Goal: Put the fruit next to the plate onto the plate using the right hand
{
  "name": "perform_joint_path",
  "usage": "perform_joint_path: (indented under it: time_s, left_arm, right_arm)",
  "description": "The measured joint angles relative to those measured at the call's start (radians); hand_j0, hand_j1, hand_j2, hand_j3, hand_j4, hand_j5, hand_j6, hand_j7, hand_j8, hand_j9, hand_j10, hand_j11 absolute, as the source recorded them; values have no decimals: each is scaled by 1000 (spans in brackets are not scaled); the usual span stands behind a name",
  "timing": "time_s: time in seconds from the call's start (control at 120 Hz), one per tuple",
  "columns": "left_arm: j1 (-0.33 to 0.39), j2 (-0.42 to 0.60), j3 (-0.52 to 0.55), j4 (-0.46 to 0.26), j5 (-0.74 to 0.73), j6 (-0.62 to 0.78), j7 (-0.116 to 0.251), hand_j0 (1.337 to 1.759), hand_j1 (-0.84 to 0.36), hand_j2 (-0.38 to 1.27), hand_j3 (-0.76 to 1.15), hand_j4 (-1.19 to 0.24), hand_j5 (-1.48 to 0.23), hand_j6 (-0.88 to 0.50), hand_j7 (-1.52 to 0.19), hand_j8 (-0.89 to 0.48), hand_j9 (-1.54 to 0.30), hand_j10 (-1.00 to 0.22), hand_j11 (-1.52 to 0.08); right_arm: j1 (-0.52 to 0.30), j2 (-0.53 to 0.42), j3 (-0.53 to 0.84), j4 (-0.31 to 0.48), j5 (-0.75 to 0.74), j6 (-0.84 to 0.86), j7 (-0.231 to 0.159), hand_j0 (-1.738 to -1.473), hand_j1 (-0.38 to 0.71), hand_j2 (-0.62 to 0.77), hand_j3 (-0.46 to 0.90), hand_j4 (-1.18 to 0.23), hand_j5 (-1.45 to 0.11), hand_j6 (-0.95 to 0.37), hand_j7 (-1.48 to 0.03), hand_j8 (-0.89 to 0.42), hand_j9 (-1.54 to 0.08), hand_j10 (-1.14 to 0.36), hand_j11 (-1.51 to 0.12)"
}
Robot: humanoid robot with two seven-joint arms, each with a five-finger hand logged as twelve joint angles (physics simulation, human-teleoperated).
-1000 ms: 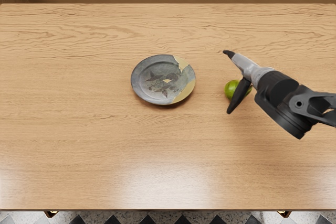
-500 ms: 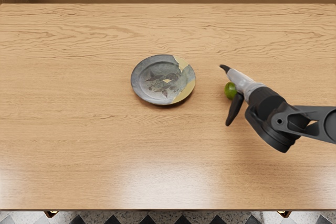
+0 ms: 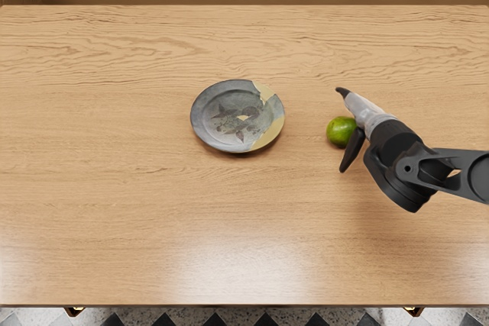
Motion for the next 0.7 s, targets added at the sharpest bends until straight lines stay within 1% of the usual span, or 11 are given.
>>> perform_joint_path:
  time_s: [0.142,0.267,0.367,0.492,0.608,0.7]
  left_arm:
    - [0,0,0,0,0,0,0,1658,328,3,0,-17,-23,-17,-23,-17,-23,-17,-23]
    - [0,0,0,0,0,0,0,1658,328,3,0,-17,-23,-17,-23,-17,-23,-17,-23]
    - [0,0,0,0,0,0,0,1658,328,3,0,-17,-23,-17,-23,-17,-23,-17,-23]
    - [0,0,0,0,0,0,0,1658,328,3,0,-17,-23,-17,-23,-17,-23,-17,-23]
    - [0,0,0,0,0,0,0,1658,328,3,0,-17,-23,-17,-23,-17,-23,-17,-23]
    - [0,0,0,0,0,0,0,1658,328,3,0,-17,-23,-17,-23,-17,-23,-17,-23]
  right_arm:
    - [-2,9,8,-2,-10,0,0,-1658,-175,-27,0,-147,-190,-149,-190,-148,-190,-148,-190]
    - [-11,17,11,-2,-18,0,0,-1658,-105,-39,0,-206,-266,-207,-265,-206,-266,-206,-266]
    - [-23,19,12,-3,-24,0,0,-1658,-74,-44,0,-232,-300,-233,-300,-233,-300,-232,-300]
    - [-33,19,13,-4,-37,-1,0,-1658,-60,-39,0,-260,-335,-271,-324,-263,-334,-269,-326]
    - [-44,19,14,-5,-54,-1,0,-1658,-46,-37,0,-286,-354,-296,-344,-234,-358,-293,-346]
    - [-52,19,16,-6,-64,-1,0,-1658,-25,-40,0,-306,-378,-316,-368,-213,-382,-275,-370]
